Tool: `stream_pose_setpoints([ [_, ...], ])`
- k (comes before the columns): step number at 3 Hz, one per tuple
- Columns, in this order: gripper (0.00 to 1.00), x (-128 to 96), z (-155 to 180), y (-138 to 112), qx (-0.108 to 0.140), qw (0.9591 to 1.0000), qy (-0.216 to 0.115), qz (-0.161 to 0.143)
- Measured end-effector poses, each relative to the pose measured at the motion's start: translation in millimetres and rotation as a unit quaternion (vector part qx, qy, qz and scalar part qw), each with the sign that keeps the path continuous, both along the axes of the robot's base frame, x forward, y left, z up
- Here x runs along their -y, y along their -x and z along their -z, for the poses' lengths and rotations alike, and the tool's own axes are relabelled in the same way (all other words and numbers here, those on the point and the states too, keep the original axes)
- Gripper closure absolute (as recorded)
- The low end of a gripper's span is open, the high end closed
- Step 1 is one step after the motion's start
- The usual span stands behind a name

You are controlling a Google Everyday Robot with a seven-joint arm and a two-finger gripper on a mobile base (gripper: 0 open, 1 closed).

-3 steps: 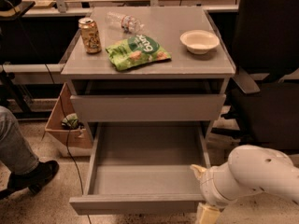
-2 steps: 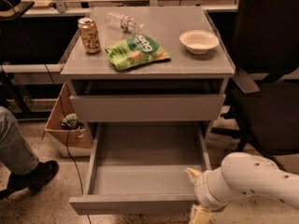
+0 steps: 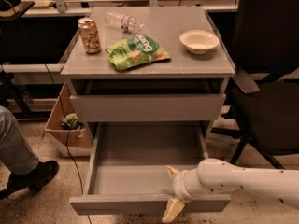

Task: Close middle drawer

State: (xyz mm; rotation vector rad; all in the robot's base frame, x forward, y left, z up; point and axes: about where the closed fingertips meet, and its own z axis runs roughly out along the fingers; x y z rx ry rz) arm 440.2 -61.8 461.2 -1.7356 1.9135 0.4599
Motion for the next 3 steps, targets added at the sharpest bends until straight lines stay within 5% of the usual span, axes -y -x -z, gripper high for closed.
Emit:
stream_pose_setpoints([
  [2, 0.00, -7, 13, -24, 0.006, 0.9999, 0.007, 0.010],
  [3, 0.15, -12, 25, -40, 0.006, 0.9998, 0.010, 0.017],
])
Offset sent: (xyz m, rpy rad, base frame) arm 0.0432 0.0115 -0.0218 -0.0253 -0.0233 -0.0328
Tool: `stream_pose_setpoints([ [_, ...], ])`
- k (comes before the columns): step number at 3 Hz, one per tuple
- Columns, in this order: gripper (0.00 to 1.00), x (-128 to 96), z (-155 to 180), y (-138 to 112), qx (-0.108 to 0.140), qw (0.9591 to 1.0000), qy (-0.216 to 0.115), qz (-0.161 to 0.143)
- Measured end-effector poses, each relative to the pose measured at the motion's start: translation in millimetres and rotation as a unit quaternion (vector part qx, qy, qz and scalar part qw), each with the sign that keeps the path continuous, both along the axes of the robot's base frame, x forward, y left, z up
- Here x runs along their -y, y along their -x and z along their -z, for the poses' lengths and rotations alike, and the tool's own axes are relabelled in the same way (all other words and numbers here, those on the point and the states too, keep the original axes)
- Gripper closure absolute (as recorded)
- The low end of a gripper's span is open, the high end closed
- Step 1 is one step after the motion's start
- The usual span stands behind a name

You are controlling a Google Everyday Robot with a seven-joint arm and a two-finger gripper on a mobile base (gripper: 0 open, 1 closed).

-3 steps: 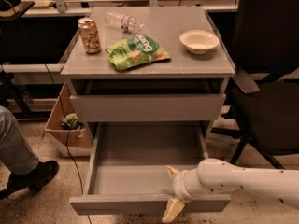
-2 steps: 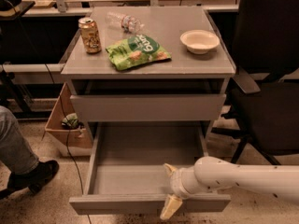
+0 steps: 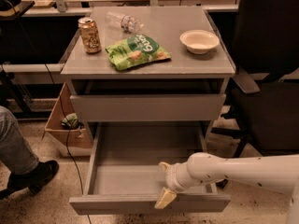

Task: Close middle drawer

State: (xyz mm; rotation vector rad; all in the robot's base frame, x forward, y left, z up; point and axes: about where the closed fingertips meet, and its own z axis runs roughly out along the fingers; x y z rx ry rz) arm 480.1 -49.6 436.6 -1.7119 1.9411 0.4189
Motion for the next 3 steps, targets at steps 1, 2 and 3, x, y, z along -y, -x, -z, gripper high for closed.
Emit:
stream_pose_setpoints([
  [1, 0.38, -9.5, 9.0, -14.3, 0.003, 1.0000, -0.001, -0.001],
  [2, 0.65, -9.6, 1.4, -13.8, 0.003, 1.0000, -0.001, -0.001],
  [3, 0.62, -9.7, 1.1, -13.3, 0.003, 1.0000, -0.001, -0.001],
])
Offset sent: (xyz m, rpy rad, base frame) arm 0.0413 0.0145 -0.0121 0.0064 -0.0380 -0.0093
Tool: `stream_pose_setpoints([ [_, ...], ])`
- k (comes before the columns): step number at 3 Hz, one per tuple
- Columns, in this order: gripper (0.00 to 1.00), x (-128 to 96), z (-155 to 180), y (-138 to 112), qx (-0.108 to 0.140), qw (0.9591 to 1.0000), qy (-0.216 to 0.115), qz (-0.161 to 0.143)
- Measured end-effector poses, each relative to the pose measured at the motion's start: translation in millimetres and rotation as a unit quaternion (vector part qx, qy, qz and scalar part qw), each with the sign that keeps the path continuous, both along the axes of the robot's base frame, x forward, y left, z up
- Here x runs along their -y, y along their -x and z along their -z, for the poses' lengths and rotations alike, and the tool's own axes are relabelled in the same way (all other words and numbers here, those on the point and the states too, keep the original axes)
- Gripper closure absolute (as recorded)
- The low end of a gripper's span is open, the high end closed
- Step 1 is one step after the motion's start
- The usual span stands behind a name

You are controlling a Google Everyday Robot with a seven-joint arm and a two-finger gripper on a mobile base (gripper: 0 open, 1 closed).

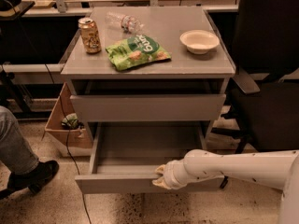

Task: Close middle drawer

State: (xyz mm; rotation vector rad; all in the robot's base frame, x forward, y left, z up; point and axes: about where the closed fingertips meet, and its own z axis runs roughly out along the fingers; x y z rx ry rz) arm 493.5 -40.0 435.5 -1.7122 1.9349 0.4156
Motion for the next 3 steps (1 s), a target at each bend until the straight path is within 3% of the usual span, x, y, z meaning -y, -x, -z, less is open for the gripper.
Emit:
stream_pose_setpoints([
  [1, 0.43, -4, -4, -22, 0.014, 0.9999, -0.001, 0.002],
  [2, 0.12, -10, -17, -44, 0.035, 0.9994, -0.002, 0.002],
  [3, 0.00, -10, -19, -45, 0.038, 0.9993, -0.002, 0.002],
])
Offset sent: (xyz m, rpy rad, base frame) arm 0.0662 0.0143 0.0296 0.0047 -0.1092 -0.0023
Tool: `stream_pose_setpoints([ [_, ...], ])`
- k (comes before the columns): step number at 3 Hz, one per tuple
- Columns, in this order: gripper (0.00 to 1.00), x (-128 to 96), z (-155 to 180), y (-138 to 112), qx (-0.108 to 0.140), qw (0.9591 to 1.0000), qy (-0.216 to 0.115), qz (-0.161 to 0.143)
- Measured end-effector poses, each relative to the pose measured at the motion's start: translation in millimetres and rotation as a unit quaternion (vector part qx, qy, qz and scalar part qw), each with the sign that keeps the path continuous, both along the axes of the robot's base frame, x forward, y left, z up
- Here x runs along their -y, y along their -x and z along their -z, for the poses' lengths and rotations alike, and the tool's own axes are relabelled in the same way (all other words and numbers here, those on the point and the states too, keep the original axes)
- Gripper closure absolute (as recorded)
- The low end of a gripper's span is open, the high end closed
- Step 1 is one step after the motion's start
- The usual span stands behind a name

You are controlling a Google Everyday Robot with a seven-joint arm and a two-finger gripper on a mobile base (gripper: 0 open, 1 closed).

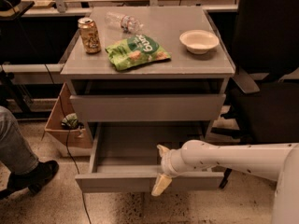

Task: Close middle drawer

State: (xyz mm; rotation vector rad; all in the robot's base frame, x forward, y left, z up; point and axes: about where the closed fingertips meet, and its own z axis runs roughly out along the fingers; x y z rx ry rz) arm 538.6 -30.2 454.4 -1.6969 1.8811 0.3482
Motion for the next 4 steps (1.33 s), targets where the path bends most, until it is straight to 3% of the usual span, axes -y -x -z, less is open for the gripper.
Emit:
stream_pose_setpoints([
  [1, 0.19, 9, -18, 16, 0.015, 0.9999, 0.002, 0.004],
  [2, 0.50, 25, -43, 52, 0.032, 0.9995, -0.001, 0.002],
  [3, 0.73, 34, -51, 69, 0.037, 0.9993, -0.005, 0.003],
  [4, 0.96, 34, -39, 71, 0.046, 0.9985, -0.030, 0.002],
])
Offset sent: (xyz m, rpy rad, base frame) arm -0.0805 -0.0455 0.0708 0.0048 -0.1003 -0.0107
